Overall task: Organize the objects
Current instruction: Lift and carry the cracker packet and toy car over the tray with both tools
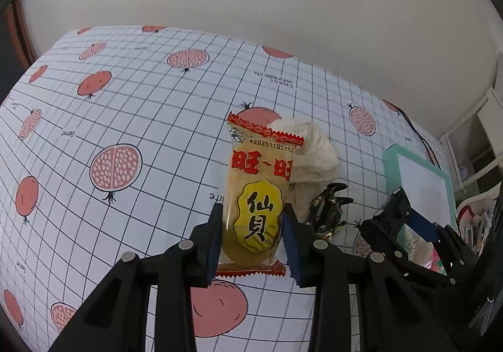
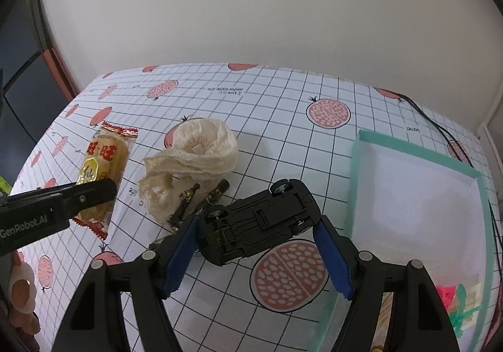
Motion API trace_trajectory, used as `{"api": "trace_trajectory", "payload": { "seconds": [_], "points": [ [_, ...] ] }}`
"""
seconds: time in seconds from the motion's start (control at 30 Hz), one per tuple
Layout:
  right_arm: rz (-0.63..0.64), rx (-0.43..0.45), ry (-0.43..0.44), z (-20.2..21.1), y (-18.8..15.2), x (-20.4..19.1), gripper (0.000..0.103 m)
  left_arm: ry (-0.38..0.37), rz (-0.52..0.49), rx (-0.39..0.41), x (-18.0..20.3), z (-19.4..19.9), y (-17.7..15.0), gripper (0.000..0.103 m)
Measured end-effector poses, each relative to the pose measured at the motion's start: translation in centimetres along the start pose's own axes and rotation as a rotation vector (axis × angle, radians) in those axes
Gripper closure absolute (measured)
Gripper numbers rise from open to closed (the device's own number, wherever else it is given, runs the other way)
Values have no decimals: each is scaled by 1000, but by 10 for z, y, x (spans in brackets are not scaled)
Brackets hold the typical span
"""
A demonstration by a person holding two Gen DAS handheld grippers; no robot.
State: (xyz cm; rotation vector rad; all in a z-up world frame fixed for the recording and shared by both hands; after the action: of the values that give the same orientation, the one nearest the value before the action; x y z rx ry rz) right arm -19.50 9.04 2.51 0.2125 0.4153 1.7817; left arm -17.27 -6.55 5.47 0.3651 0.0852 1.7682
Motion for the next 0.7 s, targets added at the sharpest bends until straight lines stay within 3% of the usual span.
{"api": "trace_trajectory", "payload": {
  "seconds": [0.27,0.7],
  "points": [
    [-49,44,-14,21,-1,25,27,5,-62,37,36,14,0,66],
    [-171,108,-79,63,-18,106,27,-8,-192,69,117,19,-10,66]
  ]
}}
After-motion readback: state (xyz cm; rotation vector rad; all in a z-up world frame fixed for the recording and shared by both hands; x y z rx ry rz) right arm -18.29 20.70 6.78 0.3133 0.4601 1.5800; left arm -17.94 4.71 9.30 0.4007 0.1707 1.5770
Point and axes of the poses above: each gripper's, at about its wrist camera, not at the fingertips, and z roughly against the way its jaws point, x to its right, y to its top, the point moved 1 cm from there along -z, roughly the way its jaws point, and after that the axes turned 13 degrees about -x, right-handed, at the moved point
